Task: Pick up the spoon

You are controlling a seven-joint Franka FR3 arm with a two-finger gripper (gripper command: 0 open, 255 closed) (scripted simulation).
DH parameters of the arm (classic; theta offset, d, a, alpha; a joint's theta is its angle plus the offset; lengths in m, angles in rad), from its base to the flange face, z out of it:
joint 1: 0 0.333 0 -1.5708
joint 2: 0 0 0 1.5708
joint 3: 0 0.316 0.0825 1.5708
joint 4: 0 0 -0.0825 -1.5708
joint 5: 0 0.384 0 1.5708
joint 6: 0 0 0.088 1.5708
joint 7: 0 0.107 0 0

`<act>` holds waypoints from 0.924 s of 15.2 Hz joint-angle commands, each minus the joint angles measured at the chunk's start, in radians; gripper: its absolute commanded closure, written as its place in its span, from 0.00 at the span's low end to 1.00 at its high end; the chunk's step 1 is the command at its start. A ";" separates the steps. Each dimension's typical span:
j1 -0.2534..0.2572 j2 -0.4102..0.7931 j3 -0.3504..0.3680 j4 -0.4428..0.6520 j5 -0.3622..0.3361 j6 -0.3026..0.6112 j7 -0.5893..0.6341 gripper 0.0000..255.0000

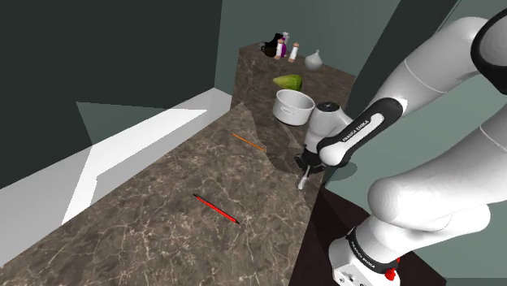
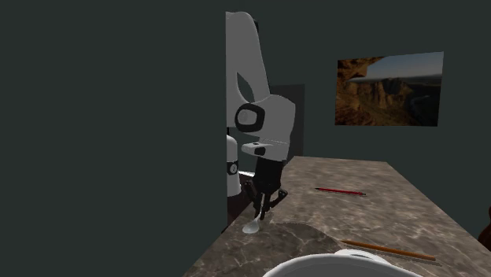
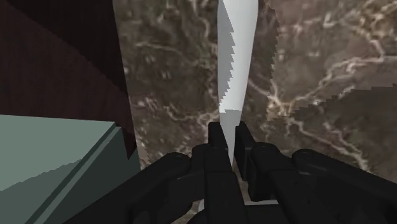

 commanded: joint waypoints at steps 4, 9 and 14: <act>0.053 -0.110 -0.012 -0.017 0.177 -0.074 -0.141 1.00; 0.106 -0.210 -0.040 -0.018 0.282 -0.163 -0.228 1.00; 0.132 -0.267 -0.056 -0.012 0.325 -0.222 -0.266 1.00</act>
